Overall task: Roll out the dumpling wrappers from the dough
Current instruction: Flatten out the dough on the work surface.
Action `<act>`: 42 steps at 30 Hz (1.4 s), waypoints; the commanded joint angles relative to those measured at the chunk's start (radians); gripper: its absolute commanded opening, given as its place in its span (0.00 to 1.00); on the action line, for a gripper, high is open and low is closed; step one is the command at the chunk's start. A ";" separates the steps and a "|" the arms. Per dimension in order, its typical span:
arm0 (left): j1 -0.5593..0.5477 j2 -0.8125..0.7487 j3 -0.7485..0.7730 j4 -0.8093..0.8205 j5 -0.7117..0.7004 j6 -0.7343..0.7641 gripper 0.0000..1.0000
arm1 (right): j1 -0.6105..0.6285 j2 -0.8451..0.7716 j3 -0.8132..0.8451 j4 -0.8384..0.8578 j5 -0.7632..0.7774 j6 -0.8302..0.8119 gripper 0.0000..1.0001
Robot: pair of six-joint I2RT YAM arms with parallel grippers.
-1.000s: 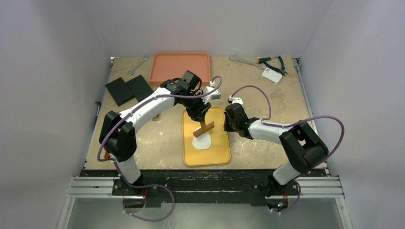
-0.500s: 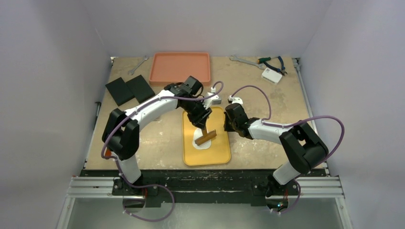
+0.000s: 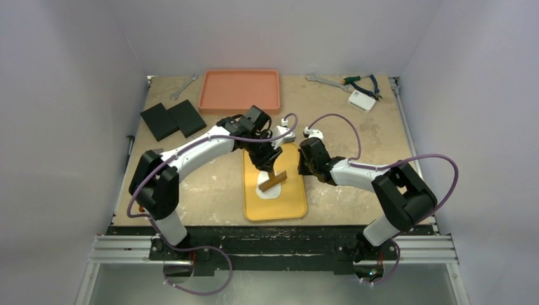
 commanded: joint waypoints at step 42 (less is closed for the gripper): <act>0.106 -0.011 -0.026 0.048 -0.289 0.145 0.00 | 0.005 0.007 0.002 -0.031 -0.003 -0.021 0.00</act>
